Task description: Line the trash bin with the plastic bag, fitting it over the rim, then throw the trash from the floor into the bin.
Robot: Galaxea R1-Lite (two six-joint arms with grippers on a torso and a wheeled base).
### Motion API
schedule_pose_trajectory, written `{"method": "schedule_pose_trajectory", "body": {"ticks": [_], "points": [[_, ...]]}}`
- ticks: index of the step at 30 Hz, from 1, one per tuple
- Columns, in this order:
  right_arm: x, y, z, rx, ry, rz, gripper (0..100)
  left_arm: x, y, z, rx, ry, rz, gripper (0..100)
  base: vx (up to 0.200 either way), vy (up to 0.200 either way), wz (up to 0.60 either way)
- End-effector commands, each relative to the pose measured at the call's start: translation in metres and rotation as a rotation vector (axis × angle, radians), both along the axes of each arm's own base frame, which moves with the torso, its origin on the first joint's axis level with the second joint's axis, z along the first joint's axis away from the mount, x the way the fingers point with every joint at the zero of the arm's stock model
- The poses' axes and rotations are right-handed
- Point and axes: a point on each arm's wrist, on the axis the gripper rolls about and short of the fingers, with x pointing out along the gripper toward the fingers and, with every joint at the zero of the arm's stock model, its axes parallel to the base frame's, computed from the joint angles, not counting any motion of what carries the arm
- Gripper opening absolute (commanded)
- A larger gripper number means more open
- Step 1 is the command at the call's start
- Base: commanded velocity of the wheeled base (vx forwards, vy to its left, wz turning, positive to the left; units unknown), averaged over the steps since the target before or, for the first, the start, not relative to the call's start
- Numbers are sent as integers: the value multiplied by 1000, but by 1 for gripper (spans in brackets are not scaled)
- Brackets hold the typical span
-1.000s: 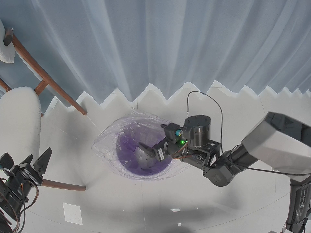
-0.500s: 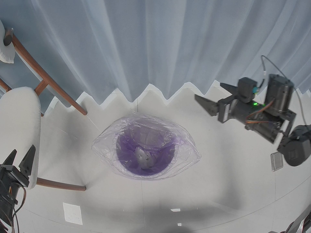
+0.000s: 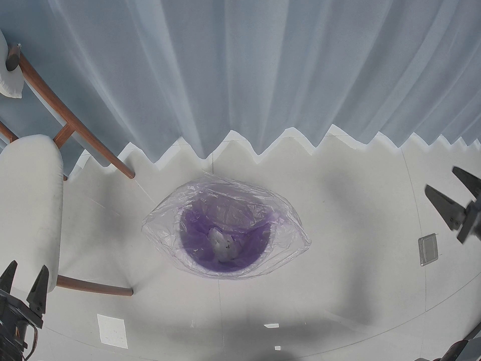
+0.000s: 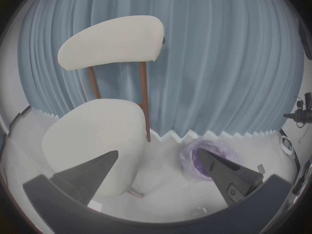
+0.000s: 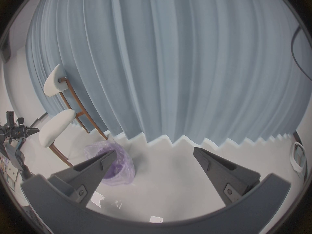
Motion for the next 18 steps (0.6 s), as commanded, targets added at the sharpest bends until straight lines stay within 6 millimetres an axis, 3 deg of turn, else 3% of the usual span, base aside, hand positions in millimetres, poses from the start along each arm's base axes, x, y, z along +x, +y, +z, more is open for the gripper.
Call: {"method": "schedule_pose_trajectory", "body": {"ticks": [1, 5, 9, 18], "points": [[-127, -50, -143, 57, 18, -303, 100, -42, 0, -49, 204, 81, -152, 100, 0, 0, 0], [-127, -49, -143, 166, 33, -406, 100, -45, -2, -49, 198, 51, -20, 100, 0, 0, 0], [-134, -47, -144, 141, -61, -505, 100, -49, -1, -50, 201, -7, -53, 100, 0, 0, 0], [-135, -39, -146, -65, -118, -165, 100, -49, 0, -49, 164, -27, 4, 100, 0, 0, 0]]}}
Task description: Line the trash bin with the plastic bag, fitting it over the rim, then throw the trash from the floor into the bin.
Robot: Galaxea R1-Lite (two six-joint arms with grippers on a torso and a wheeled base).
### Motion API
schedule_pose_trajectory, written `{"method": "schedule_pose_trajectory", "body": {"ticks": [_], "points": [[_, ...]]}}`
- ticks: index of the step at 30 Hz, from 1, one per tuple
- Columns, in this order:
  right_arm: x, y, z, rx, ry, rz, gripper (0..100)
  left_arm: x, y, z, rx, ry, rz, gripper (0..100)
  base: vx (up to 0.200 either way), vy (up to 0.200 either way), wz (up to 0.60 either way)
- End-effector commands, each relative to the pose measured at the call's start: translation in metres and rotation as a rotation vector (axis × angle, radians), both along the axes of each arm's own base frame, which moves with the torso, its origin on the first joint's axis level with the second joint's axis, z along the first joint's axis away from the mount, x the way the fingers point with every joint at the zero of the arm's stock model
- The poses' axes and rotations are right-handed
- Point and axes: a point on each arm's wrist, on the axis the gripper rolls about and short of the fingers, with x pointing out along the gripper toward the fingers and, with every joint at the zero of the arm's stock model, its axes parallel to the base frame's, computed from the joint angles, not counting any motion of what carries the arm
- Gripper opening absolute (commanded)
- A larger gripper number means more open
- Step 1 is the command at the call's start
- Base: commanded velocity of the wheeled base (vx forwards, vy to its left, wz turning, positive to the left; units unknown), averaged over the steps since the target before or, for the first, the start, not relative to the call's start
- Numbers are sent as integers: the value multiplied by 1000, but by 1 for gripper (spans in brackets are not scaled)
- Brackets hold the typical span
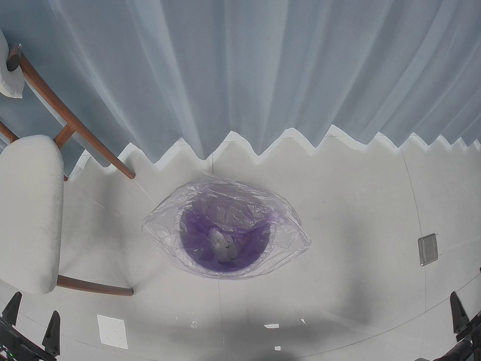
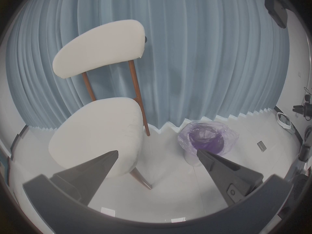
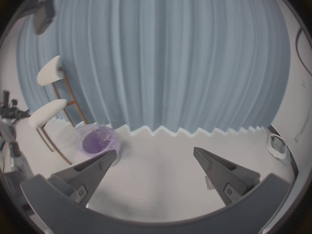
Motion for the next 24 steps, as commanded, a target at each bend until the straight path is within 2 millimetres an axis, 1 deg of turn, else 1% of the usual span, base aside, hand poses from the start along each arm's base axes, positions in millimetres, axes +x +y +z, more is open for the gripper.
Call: {"method": "schedule_pose_trajectory", "body": {"ticks": [1, 4, 6, 9, 11, 14, 17, 24], "points": [[-7, 3, -22, -66, -40, 45, 100, -7, 1, -9, -8, -58, 72, 100, 0, 0, 0], [-7, 2, -22, -7, -35, -6, 100, -7, 1, -9, -55, -61, 99, 100, 0, 0, 0], [-7, -1, -28, 136, 27, -160, 100, -7, 3, -9, -96, -70, 168, 100, 0, 0, 0], [-7, -1, -27, 101, 20, -138, 100, -8, 5, -9, -103, -74, 245, 100, 0, 0, 0], [-7, 0, -27, 75, 22, -126, 100, -7, 4, -9, -93, -69, 218, 100, 0, 0, 0], [-7, 1, -27, 52, 20, -71, 100, -7, 1, -10, -74, -48, 74, 100, 0, 0, 0], [-7, 1, -27, 55, 20, -61, 100, -7, -1, -11, -10, -27, -6, 100, 0, 0, 0], [-7, 1, -27, 59, 18, -62, 100, -7, 0, -10, -44, -31, 29, 100, 0, 0, 0]]}}
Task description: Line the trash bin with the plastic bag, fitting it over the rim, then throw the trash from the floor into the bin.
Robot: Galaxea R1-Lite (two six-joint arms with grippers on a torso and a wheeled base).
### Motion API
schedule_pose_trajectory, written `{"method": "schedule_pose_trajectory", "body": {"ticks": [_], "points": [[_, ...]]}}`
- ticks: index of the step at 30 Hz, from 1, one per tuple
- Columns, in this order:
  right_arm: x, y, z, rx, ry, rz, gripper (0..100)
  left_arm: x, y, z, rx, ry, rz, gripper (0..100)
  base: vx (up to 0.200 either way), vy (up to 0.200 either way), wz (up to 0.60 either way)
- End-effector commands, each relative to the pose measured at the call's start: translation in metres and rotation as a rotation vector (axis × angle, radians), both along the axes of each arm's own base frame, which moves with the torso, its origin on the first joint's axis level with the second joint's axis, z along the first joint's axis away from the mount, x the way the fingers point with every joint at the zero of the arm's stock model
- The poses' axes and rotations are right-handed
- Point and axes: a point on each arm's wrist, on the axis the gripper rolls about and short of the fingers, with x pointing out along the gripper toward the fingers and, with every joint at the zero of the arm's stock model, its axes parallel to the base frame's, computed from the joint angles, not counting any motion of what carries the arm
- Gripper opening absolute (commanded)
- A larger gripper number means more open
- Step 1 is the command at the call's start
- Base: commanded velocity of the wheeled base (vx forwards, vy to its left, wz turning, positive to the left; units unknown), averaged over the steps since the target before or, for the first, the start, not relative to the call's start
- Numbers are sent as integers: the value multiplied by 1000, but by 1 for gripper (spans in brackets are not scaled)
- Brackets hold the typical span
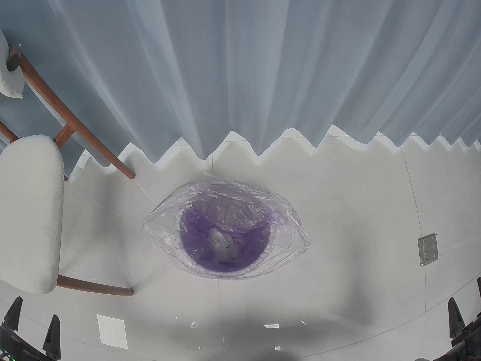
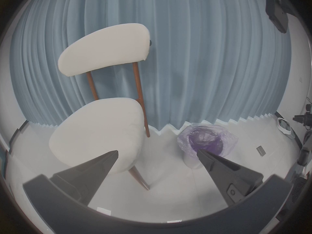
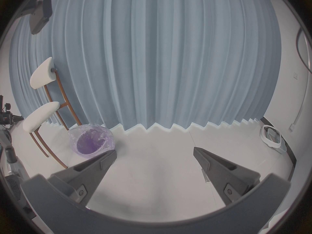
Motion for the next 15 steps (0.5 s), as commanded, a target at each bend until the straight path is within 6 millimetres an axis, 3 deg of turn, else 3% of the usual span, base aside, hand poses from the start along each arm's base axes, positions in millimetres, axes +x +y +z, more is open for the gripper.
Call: {"method": "schedule_pose_trajectory", "body": {"ticks": [1, 15], "points": [[1, 0, -5, 1, 10, 10, 100, 0, 0, -3, -10, -8, 24, 100, 0, 0, 0], [1, 0, -5, 4, 9, 11, 100, 0, -1, -7, 8, 30, -34, 100, 0, 0, 0]]}}
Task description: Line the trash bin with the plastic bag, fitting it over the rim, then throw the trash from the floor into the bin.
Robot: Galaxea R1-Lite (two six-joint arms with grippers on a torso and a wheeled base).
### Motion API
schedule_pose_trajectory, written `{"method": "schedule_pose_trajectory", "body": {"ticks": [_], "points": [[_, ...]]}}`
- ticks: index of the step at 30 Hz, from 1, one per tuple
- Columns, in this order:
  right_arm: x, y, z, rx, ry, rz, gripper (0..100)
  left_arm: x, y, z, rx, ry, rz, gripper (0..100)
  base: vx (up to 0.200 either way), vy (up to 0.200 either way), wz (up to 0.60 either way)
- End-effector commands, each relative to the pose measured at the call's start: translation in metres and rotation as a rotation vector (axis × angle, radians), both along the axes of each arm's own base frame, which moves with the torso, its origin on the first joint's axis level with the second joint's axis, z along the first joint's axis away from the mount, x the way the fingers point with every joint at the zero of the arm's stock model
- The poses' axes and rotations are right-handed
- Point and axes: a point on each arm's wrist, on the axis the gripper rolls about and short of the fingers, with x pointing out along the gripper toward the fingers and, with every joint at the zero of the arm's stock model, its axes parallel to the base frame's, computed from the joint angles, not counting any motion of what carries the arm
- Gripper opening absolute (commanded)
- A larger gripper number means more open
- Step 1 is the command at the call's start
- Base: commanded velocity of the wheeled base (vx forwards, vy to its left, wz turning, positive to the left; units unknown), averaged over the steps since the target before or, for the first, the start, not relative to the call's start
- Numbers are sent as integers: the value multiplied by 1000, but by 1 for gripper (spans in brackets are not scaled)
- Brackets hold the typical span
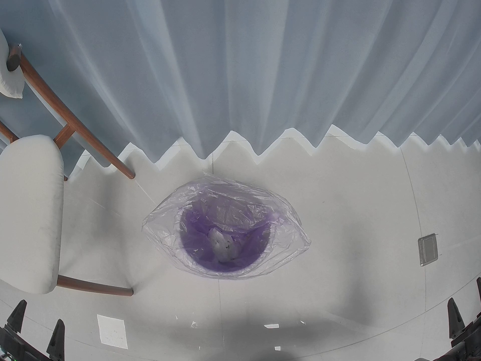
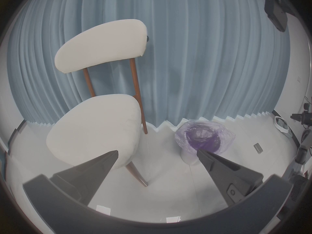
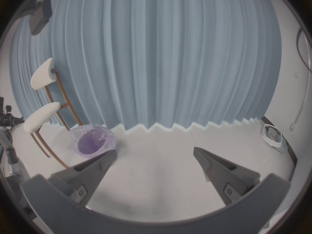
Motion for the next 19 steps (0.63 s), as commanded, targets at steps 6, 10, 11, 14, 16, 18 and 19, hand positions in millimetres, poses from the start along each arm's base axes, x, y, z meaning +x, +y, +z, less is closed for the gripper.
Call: {"method": "schedule_pose_trajectory", "body": {"ticks": [6, 10, 11, 14, 16, 18, 19], "points": [[1, 0, -5, -6, 7, 2, 100, 0, 0, -3, -11, -17, 1, 100, 0, 0, 0], [1, 0, -5, -5, 9, 0, 100, 0, 0, -3, -15, -20, 4, 100, 0, 0, 0], [1, 0, -5, -9, 8, 2, 100, 0, 0, -3, -15, -20, 4, 100, 0, 0, 0], [1, 0, -4, -28, 6, 3, 100, 0, 0, -3, -15, -20, 4, 100, 0, 0, 0], [1, 0, -4, -28, 6, 2, 100, 0, 0, -3, -15, -20, 4, 100, 0, 0, 0], [1, 0, -4, -26, 6, 2, 100, 0, 0, -3, -17, -20, 5, 100, 0, 0, 0], [1, 0, -4, -25, 6, 2, 100, 0, 0, -3, -17, -20, 5, 100, 0, 0, 0]]}}
